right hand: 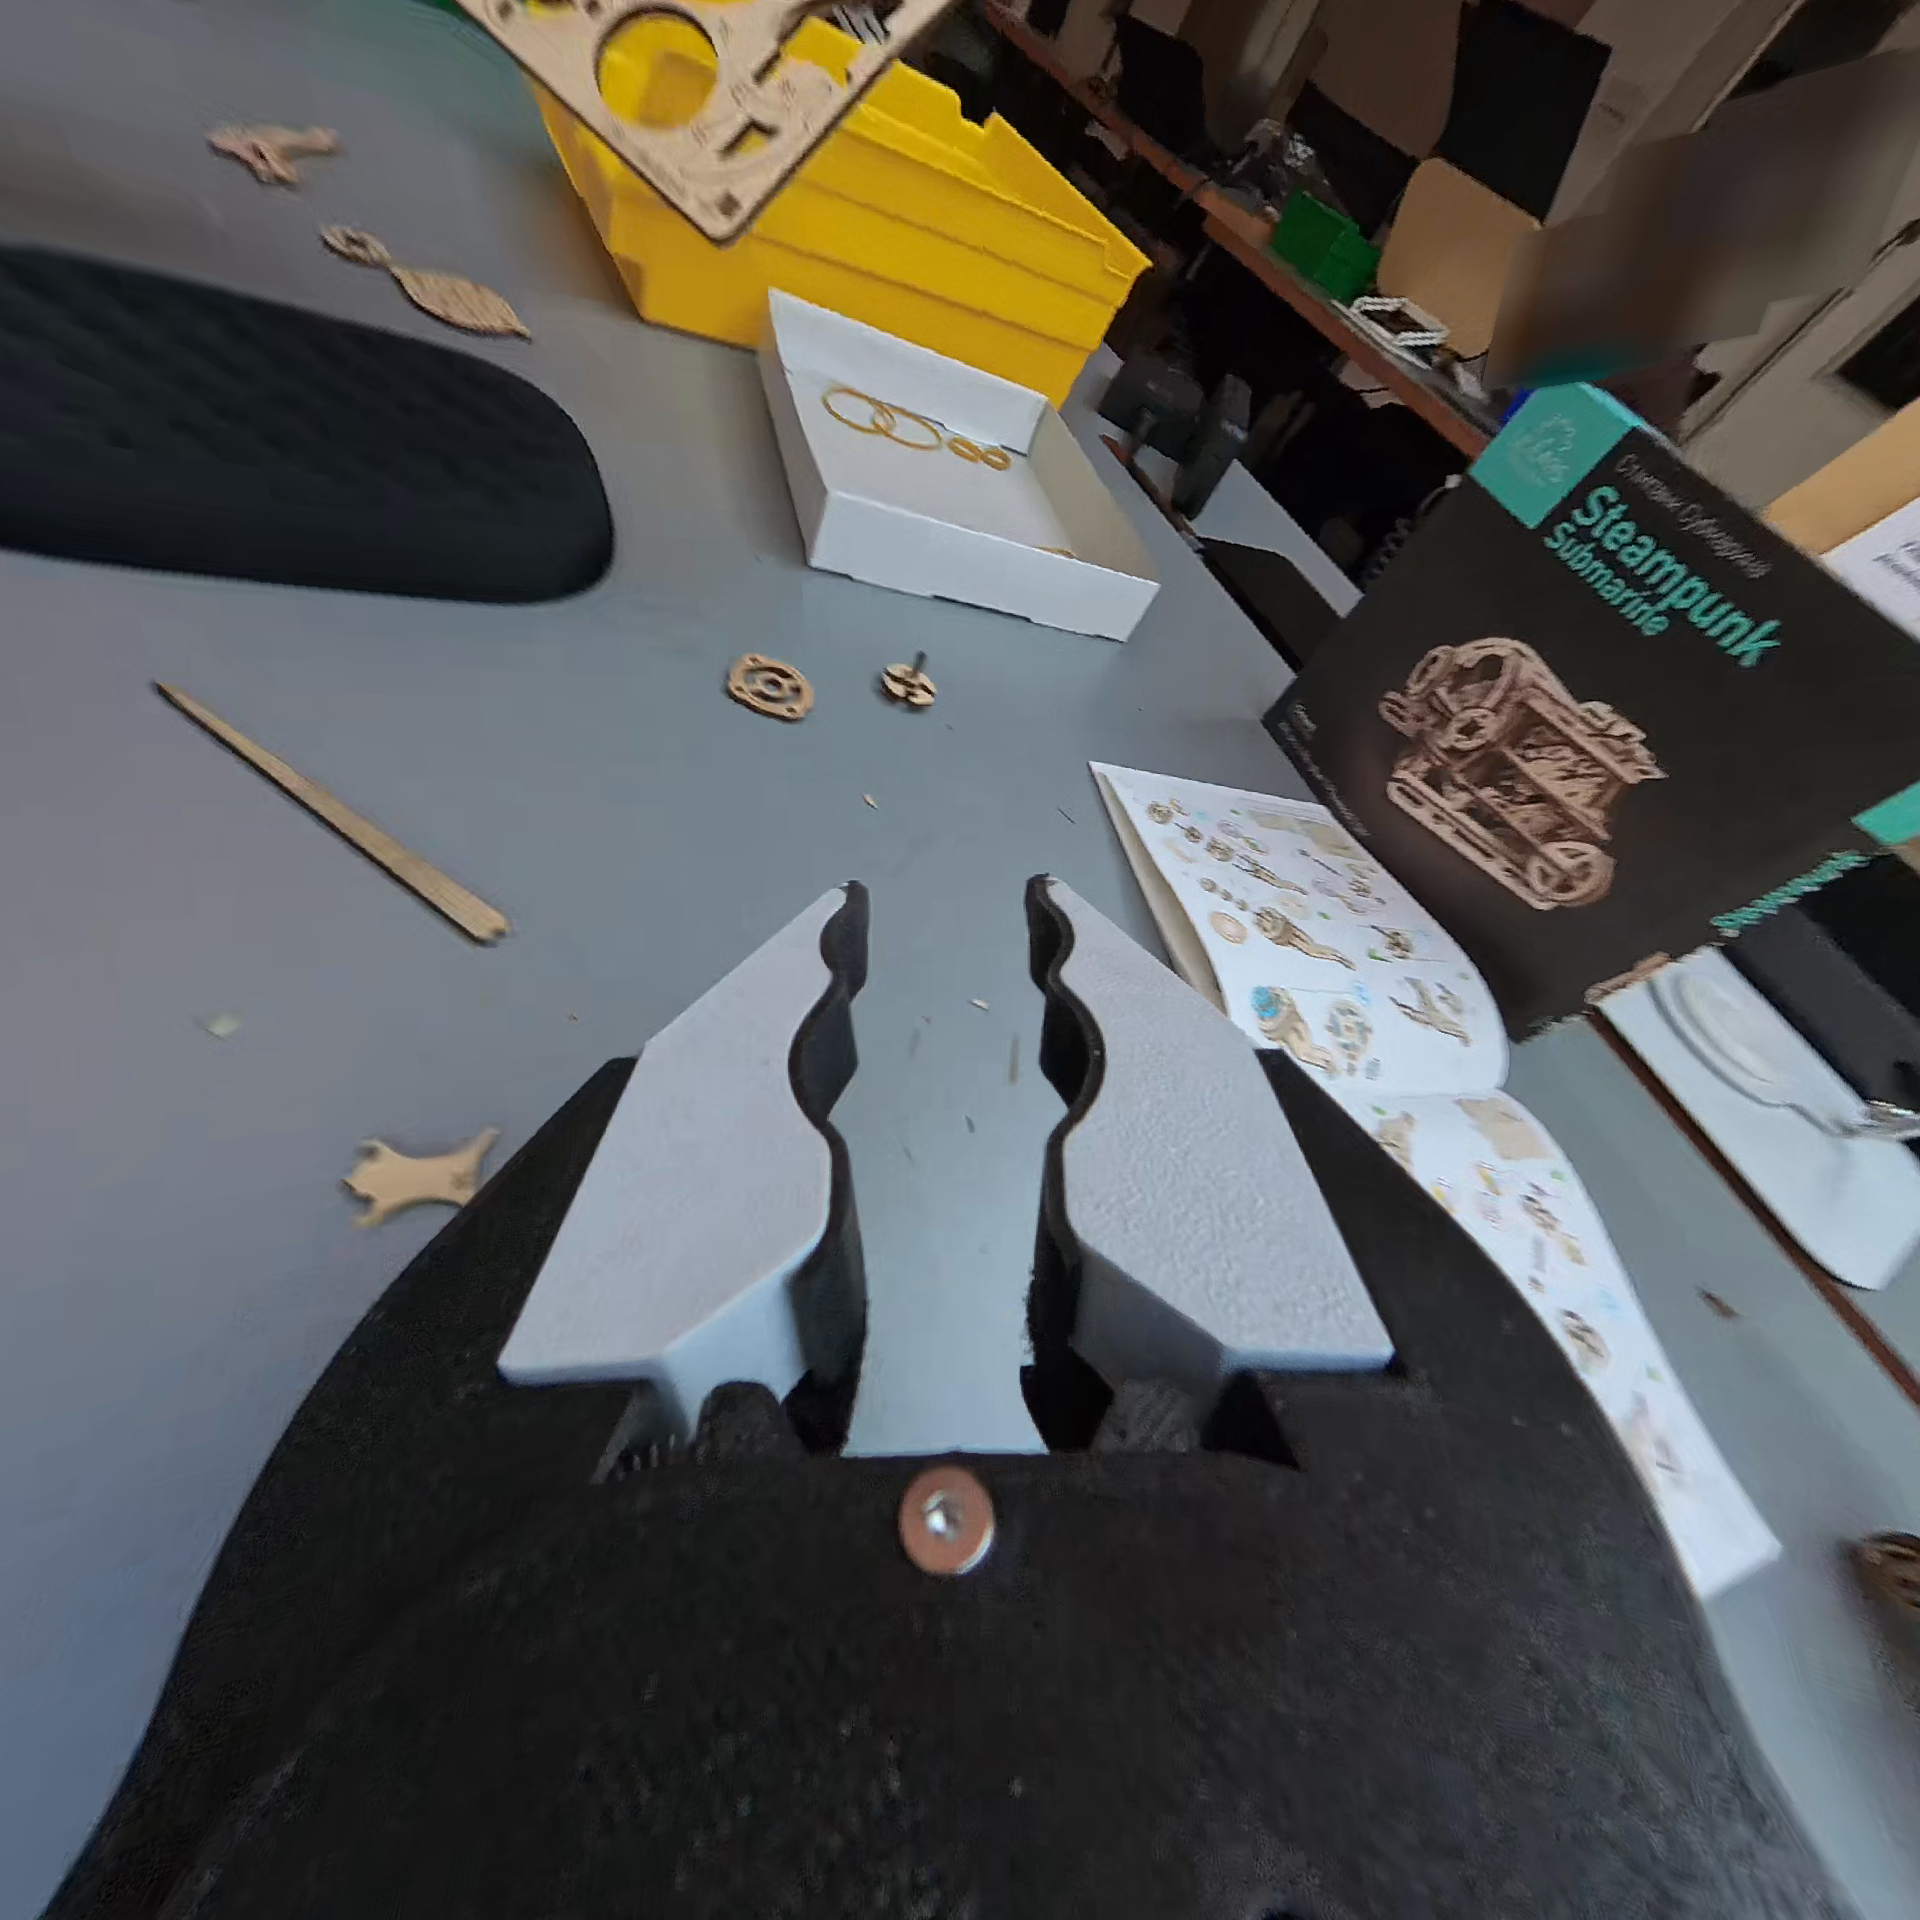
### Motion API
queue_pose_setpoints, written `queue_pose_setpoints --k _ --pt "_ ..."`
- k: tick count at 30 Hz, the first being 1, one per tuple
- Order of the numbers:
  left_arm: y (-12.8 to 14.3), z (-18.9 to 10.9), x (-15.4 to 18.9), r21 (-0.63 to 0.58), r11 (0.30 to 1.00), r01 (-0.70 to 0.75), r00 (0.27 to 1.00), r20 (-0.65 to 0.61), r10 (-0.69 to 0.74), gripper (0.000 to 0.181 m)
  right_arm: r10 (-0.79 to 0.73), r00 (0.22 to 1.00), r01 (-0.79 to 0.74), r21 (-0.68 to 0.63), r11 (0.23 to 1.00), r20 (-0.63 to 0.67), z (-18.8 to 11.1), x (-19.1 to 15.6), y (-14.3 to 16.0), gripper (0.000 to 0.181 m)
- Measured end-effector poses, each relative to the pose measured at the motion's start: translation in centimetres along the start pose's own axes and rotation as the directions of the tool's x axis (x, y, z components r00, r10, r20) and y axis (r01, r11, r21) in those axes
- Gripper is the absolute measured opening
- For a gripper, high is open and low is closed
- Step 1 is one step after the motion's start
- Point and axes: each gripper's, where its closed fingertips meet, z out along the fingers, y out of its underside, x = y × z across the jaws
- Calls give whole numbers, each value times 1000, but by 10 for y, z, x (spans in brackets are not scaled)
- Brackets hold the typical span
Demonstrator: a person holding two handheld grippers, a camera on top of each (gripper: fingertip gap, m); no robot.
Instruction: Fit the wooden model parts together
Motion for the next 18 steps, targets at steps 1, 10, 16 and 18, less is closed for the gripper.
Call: queue_pose_setpoints --k 1,10,16,18 --pt "2 4 1 -7 1000 0 1000 -10 0 1 82 995 -84 25 996 62 6 -11 -10 44" --pt "17 34 17 -62 998 10 996 -92 -15 1 556 679 -686 146 713 480 41 -52 -101 62" --pt "22 44 28 -75 997 3 991 -132 -13 0 651 483 -830 69 554 586 50 -58 -106 55" --pt "23 46 30 -80 997 2 990 -141 -13 0 642 448 -847 65 528 622 47 -60 -109 48"
